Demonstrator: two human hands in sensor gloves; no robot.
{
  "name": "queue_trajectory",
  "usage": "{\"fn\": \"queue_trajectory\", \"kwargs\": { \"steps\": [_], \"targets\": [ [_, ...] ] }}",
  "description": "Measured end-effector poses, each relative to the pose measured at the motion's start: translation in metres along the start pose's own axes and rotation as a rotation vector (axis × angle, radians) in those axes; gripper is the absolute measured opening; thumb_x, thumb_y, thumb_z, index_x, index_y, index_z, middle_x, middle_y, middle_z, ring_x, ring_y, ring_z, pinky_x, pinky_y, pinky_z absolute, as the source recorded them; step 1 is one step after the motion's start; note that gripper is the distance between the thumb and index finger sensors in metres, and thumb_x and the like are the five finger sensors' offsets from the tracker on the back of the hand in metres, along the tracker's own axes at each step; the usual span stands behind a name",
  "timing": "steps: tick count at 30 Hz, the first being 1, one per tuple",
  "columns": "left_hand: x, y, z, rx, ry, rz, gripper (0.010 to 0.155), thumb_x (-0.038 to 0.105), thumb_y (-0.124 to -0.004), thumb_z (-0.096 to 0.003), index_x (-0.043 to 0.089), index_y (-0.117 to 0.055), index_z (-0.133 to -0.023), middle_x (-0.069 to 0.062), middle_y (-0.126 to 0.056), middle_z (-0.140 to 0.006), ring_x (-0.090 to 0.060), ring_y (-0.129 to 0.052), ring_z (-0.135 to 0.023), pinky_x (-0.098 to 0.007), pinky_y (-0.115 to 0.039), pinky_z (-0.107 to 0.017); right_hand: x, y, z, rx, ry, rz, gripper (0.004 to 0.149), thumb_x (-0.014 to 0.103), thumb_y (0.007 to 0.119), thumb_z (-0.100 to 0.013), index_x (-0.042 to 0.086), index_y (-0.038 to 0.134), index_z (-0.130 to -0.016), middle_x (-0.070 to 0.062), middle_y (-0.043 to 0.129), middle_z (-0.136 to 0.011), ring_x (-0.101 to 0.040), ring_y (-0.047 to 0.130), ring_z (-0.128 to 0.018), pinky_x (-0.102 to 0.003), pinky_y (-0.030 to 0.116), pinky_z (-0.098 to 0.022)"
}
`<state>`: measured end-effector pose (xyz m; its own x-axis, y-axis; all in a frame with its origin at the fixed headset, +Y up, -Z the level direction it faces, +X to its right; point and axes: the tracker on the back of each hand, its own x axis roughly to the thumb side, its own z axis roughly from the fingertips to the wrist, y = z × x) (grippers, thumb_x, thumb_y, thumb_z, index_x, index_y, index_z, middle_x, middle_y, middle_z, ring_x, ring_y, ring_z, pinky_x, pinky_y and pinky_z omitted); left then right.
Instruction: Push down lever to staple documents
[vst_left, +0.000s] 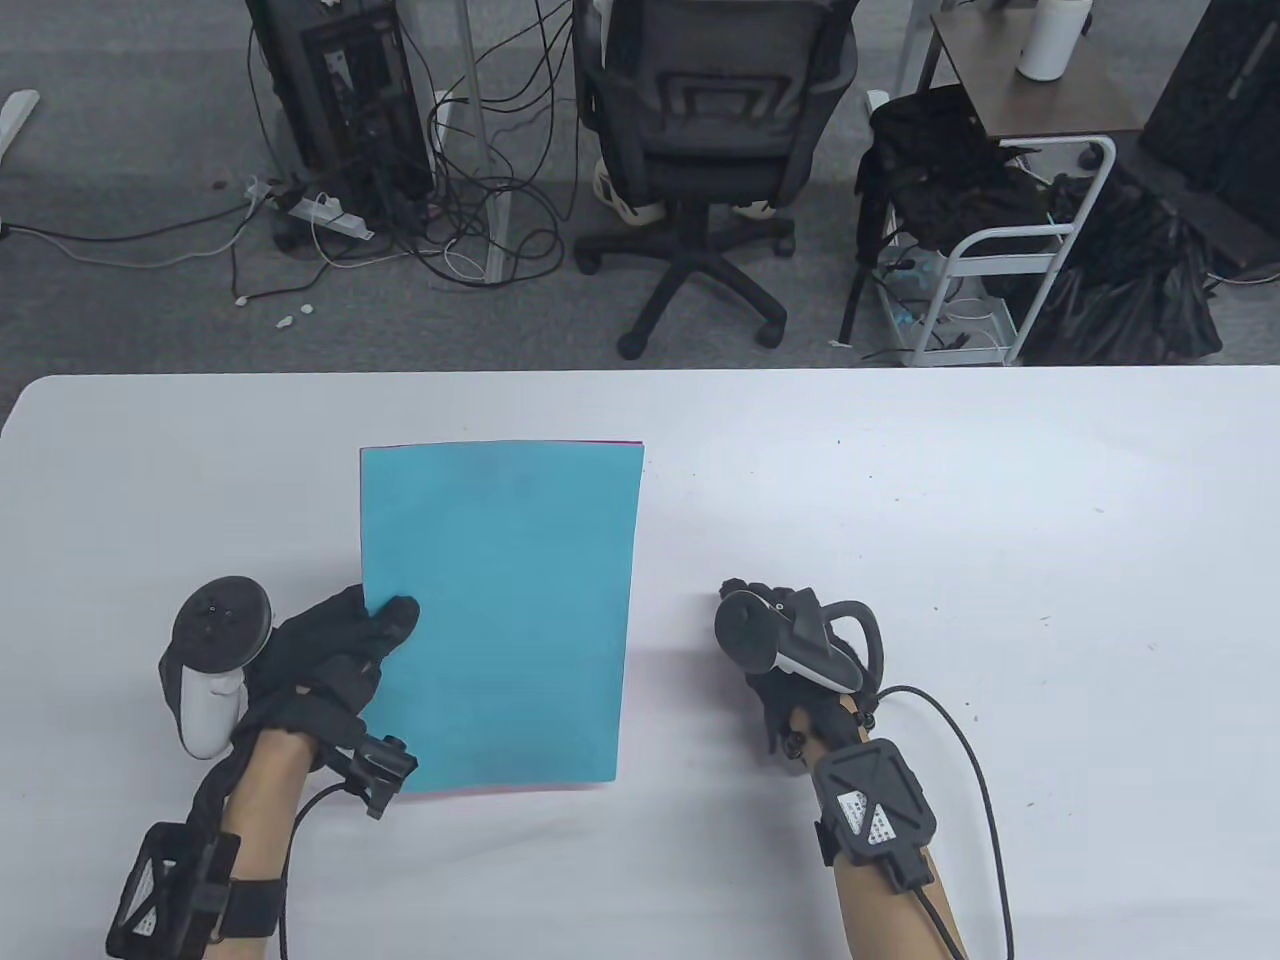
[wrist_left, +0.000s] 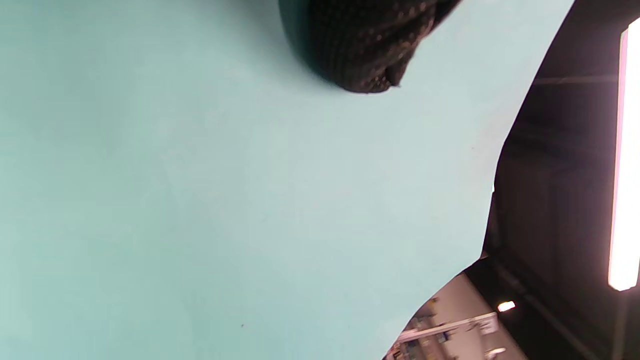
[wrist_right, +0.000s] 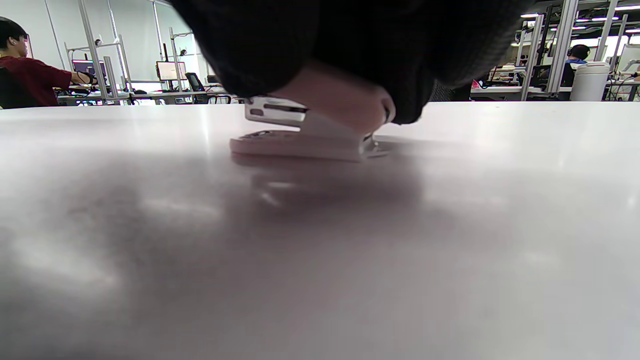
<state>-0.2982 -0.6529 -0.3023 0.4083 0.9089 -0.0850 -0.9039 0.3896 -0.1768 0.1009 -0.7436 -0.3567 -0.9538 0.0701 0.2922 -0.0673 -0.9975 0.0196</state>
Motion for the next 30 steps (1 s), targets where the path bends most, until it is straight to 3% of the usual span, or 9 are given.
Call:
{"fn": "queue_trajectory", "kwargs": {
  "steps": [7, 14, 30],
  "targets": [
    [-0.005, 0.001, -0.025, -0.147, 0.226, -0.026, 0.04, 0.023, -0.077, -0.0565, 0.007, -0.086, -0.092, -0.017, -0.105, -0.077, -0.038, -0.108, -0.061, -0.062, -0.089, -0.045, -0.001, 0.001, 0.0, -0.003, -0.002, -0.007, 0.058, 0.025, 0.078, -0.049, 0.008, 0.063, -0.102, -0.017, 0.078, -0.098, -0.043, 0.087, -0.087, -0.056, 0.074, -0.066],
    [-0.023, -0.016, -0.046, -0.286, 0.385, -0.1, 0.04, 0.021, -0.078, -0.0569, 0.005, -0.086, -0.093, -0.018, -0.105, -0.077, -0.039, -0.107, -0.06, -0.063, -0.088, -0.045, -0.001, 0.001, 0.0, 0.0, 0.0, -0.016, 0.058, 0.024, 0.078, -0.049, 0.008, 0.063, -0.102, -0.018, 0.078, -0.098, -0.043, 0.086, -0.087, -0.056, 0.074, -0.066],
    [-0.038, -0.061, -0.067, -0.421, 0.467, -0.181, 0.04, 0.022, -0.077, -0.0573, 0.005, -0.086, -0.093, -0.018, -0.104, -0.077, -0.038, -0.107, -0.061, -0.062, -0.088, -0.045, -0.003, 0.002, 0.0, 0.003, 0.001, -0.025, 0.058, 0.024, 0.078, -0.049, 0.008, 0.062, -0.102, -0.018, 0.078, -0.098, -0.042, 0.086, -0.087, -0.056, 0.074, -0.066]
  ]
}}
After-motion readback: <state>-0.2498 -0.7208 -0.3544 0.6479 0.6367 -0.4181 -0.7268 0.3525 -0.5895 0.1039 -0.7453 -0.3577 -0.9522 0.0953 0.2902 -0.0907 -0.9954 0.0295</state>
